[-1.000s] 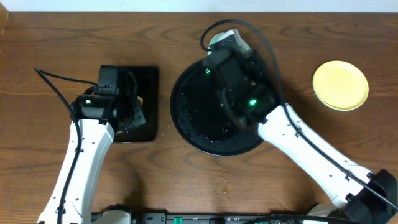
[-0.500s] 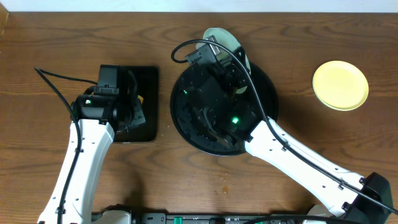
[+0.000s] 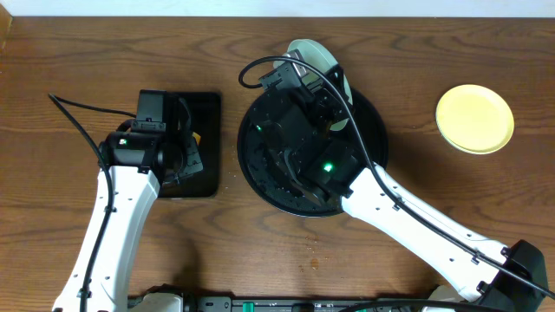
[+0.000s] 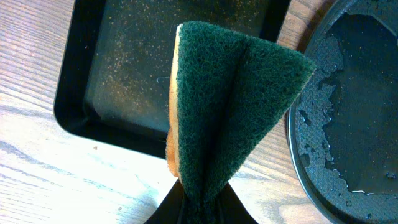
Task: Clean dirty plates on tray and stack at the side
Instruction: 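Carry the light-blue plate with the right gripper over the yellow plate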
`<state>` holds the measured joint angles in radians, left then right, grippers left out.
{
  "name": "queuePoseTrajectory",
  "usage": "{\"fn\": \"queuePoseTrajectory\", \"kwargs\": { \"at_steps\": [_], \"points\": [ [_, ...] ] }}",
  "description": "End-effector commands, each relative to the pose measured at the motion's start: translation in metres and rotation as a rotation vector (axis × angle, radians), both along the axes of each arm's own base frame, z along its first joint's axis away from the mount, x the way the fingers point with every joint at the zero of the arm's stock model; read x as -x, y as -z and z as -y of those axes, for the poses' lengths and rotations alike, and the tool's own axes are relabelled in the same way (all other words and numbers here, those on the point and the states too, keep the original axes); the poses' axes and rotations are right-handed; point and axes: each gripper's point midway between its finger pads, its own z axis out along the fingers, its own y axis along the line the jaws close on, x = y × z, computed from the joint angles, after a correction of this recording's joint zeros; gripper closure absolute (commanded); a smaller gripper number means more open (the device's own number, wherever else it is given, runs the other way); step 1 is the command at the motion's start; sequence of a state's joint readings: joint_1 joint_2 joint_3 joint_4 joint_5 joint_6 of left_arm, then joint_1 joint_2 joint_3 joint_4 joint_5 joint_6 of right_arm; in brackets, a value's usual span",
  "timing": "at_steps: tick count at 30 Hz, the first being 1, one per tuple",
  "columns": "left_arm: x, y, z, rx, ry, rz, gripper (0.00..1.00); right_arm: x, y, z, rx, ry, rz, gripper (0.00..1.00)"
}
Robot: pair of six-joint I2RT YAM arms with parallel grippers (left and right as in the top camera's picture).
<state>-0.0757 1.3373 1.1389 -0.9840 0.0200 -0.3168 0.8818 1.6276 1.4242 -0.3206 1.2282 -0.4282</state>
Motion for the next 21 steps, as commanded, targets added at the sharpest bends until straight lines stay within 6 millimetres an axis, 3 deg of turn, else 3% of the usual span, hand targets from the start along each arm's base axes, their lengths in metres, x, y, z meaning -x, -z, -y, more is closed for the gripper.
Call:
{"fn": "queuePoseTrajectory", "kwargs": {
  "at_steps": [1,6,11,17,21],
  "points": [
    [0.002,0.004,-0.001,-0.004,0.006,-0.012,0.89,0.003,-0.011,0.002,-0.012,0.006,0.020,0.99],
    [0.000,0.004,-0.001,-0.008,0.016,-0.006,0.89,-0.008,0.014,-0.008,-0.094,-0.101,-0.080,0.99],
    [-0.012,0.000,-0.002,-0.037,0.075,0.045,0.90,-0.025,0.060,-0.002,-0.345,-0.188,-0.274,0.99],
    [-0.024,0.007,-0.007,-0.072,0.072,0.052,0.90,-0.041,0.095,0.026,-0.690,-0.233,-0.490,0.99],
    [-0.025,0.022,-0.013,-0.109,0.063,-0.003,0.89,-0.058,0.100,0.073,-0.880,-0.192,-0.525,0.99]
  ]
}}
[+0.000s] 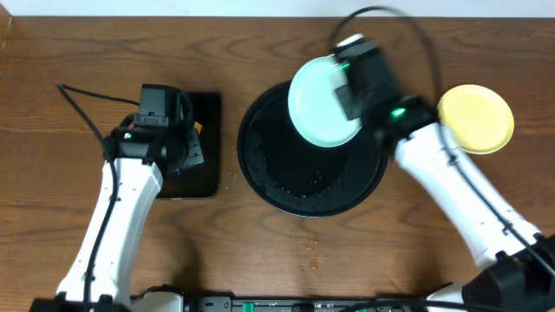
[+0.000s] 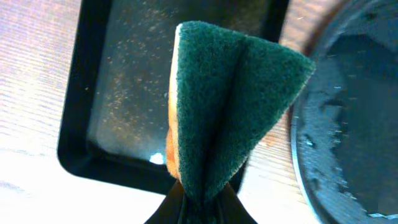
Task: Clean dirty plates on tray and stack at the side
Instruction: 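Carry the light-blue plate with the right gripper over the yellow plate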
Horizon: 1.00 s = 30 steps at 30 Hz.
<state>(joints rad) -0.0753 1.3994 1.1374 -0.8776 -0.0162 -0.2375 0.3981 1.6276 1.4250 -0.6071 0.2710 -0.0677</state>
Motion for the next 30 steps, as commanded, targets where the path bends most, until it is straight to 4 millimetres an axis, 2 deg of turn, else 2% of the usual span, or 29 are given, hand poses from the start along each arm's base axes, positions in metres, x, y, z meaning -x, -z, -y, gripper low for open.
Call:
{"fn": "queuePoseTrajectory", "kwargs": {
  "at_steps": [1,6,10,13,17,19,22,23,27,28,30],
  "points": [
    [0.001,0.019,-0.009,-0.055,-0.003,-0.064,0.89,-0.008,-0.008,0.016,-0.300,0.000,-0.057,0.99],
    [0.001,0.041,-0.009,-0.061,0.000,-0.138,0.89,-0.023,-0.010,0.119,-0.422,0.221,-0.038,0.99],
    [-0.002,0.051,-0.009,-0.063,0.000,-0.157,0.89,-0.020,-0.005,0.211,-0.431,0.425,0.002,0.99],
    [-0.008,0.052,-0.008,-0.061,0.000,-0.138,0.89,-0.016,0.008,0.266,-0.433,0.541,0.016,0.99],
    [-0.012,0.051,-0.008,-0.060,-0.001,-0.121,0.89,-0.008,0.033,0.309,-0.440,0.641,-0.016,0.99],
    [-0.013,0.051,-0.008,-0.060,-0.001,-0.118,0.89,-0.004,0.053,0.329,-0.447,0.690,-0.044,0.99],
    [-0.015,0.050,-0.008,-0.060,-0.001,-0.112,0.89,-0.001,0.075,0.343,-0.455,0.726,-0.078,0.99],
    [-0.016,0.050,-0.008,-0.059,-0.001,-0.106,0.89,0.000,0.089,0.350,-0.455,0.746,-0.102,0.99],
    [-0.018,0.049,-0.008,-0.059,-0.001,-0.097,0.89,0.001,0.109,0.357,-0.450,0.770,-0.134,0.98],
    [-0.018,0.049,-0.008,-0.059,-0.001,-0.097,0.89,0.001,0.113,0.358,-0.449,0.775,-0.140,0.95],
    [-0.018,0.049,-0.008,-0.059,-0.001,-0.097,0.89,0.001,0.117,0.359,-0.446,0.780,-0.146,0.78]
  ]
}}
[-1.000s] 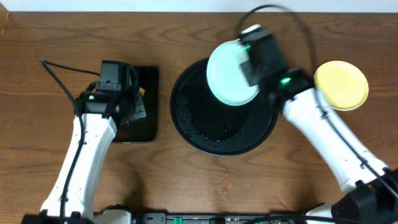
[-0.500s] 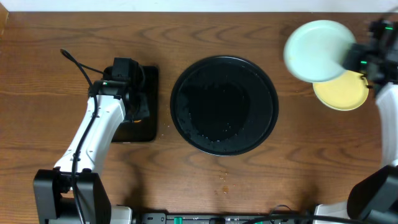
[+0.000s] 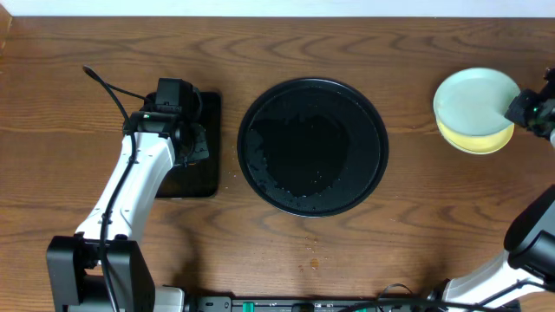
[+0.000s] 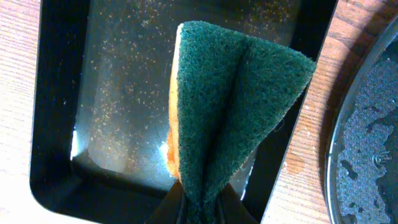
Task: Clean dirty plates on tray and stack at the side
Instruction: 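Carry the light-blue plate with the right gripper over the yellow plate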
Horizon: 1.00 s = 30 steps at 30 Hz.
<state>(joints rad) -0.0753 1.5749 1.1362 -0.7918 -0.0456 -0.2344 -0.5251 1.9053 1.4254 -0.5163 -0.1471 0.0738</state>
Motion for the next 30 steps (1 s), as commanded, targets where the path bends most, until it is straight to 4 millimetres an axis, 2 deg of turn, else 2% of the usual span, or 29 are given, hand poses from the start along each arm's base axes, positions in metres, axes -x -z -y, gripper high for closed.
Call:
{"fn": "queuePoseTrajectory", "kwargs": {
  "at_steps": [1,3,5,6,13,17,23,24,25,26,27,30],
  "points": [
    [0.002,0.003,-0.004,-0.024,0.008,-0.009,0.89,-0.002,0.002,0.006,-0.006,0.020,0.005,0.70],
    [0.002,0.003,-0.006,-0.035,0.006,-0.008,0.89,-0.003,0.002,0.005,-0.008,0.019,0.006,0.51],
    [0.002,0.002,-0.010,-0.054,0.001,-0.007,0.88,-0.003,0.002,0.001,-0.023,0.007,0.007,0.44],
    [0.002,0.002,-0.012,-0.067,-0.002,-0.006,0.89,-0.005,0.003,-0.008,-0.055,-0.017,0.013,0.42],
    [0.002,0.004,-0.013,-0.075,-0.004,-0.003,0.88,-0.014,0.004,-0.046,-0.118,-0.105,0.010,0.40],
    [-0.001,0.010,-0.014,-0.079,-0.006,0.013,0.83,-0.024,0.004,-0.075,-0.118,-0.169,0.005,0.39],
    [-0.004,0.021,-0.023,-0.128,-0.022,0.047,0.83,-0.034,0.006,-0.122,-0.122,-0.269,-0.012,0.38],
    [-0.003,0.022,-0.023,-0.128,-0.022,0.046,0.78,-0.035,0.007,-0.129,-0.123,-0.284,-0.016,0.37],
    [-0.002,0.023,-0.023,-0.128,-0.022,0.043,0.69,-0.036,0.007,-0.135,-0.124,-0.296,-0.018,0.32],
    [-0.001,0.024,-0.023,-0.128,-0.022,0.041,0.51,-0.037,0.007,-0.140,-0.124,-0.305,-0.018,0.26],
    [-0.001,0.024,-0.023,-0.129,-0.022,0.040,0.38,-0.037,0.007,-0.143,-0.124,-0.313,-0.019,0.18],
    [-0.001,0.024,-0.023,-0.129,-0.022,0.040,0.27,-0.038,0.007,-0.152,-0.125,-0.330,-0.022,0.03]
  ]
}}
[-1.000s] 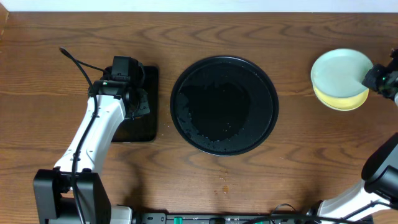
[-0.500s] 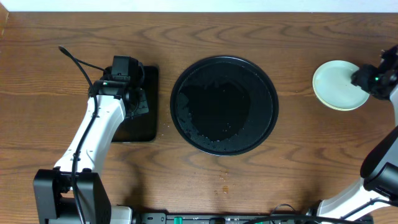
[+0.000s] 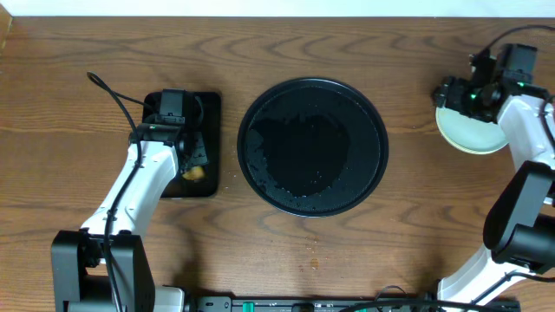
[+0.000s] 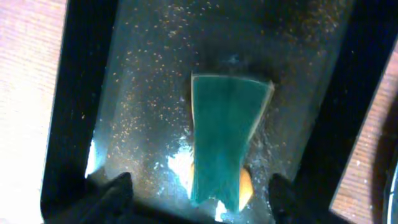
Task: Clean dirty plates on tray and stack at the side
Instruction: 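Carry the light-blue plate with the right gripper over the yellow plate, then lower the light-blue plate onto the yellow plate and open the right gripper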
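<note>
A green scouring sponge [image 4: 227,134] with a yellow underside lies flat in the small black rectangular tray [image 4: 81,93]. My left gripper [image 4: 199,186] hovers over it, open, with its fingers [image 4: 115,190] spread to either side and not touching it. In the overhead view the left gripper [image 3: 185,149] is above that tray and the sponge [image 3: 195,172] shows at its near end. At the far right a pale green plate [image 3: 474,132] rests on a yellow one, which is almost wholly hidden. My right gripper [image 3: 458,92] is at the stack's far left rim; its jaws are too small to read.
The large round black tray [image 3: 312,146] sits mid-table, wet and holding no plates. Cables trail from both arms. The right arm [image 3: 525,113] comes in along the right edge, by the plate stack.
My left gripper has opened and the folded sponge now lies flat in the rectangular tray. The right arm has swung from the plates' right side to their far rim; the green plate lies on the stack.
The right arm was over the round tray at the green plate while the left held the folded sponge by the rectangular tray. The plate was then up over the tray, then on the yellow plate at the right. Now the sponge is set down.
</note>
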`<state>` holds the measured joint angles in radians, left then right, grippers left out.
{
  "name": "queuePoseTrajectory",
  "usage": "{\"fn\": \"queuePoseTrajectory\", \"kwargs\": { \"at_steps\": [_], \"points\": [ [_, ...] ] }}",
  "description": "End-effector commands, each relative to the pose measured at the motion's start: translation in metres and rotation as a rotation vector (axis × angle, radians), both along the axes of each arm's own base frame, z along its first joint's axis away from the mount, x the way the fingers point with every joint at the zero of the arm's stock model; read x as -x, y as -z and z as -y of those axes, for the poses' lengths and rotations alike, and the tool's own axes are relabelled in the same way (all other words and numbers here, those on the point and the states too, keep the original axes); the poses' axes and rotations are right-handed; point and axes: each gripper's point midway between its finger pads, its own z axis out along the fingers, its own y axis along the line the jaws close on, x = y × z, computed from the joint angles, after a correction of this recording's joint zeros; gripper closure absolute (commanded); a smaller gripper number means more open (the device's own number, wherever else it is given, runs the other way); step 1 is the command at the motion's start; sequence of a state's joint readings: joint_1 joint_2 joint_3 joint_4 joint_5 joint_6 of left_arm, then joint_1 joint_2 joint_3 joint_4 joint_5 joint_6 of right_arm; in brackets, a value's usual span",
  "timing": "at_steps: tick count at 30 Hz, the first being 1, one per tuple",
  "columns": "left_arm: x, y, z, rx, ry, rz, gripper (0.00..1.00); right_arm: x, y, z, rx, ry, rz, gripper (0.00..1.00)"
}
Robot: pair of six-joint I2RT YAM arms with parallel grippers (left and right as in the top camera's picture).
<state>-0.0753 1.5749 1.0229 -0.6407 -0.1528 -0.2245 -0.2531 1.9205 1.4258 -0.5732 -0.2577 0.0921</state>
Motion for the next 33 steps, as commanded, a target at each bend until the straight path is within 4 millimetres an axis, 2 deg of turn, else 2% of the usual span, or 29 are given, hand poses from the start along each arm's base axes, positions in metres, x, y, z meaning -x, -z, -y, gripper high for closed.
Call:
{"fn": "queuePoseTrajectory", "kwargs": {
  "at_steps": [1,4,9,33],
  "points": [
    [0.001,0.001,-0.005,-0.026,-0.003,-0.004,0.25,-0.003,-0.003,-0.009,-0.002,-0.022,0.006,0.01],
    [0.001,0.001,-0.005,-0.025,-0.003,-0.004,0.19,-0.001,-0.002,-0.015,-0.005,-0.034,-0.007,0.01],
    [0.001,0.001,-0.005,-0.025,-0.003,-0.004,0.18,0.008,0.003,-0.020,-0.016,-0.040,-0.053,0.01],
    [0.001,0.001,-0.005,-0.025,-0.003,-0.004,0.14,0.008,0.003,-0.020,-0.016,-0.040,-0.053,0.01]
  ]
}}
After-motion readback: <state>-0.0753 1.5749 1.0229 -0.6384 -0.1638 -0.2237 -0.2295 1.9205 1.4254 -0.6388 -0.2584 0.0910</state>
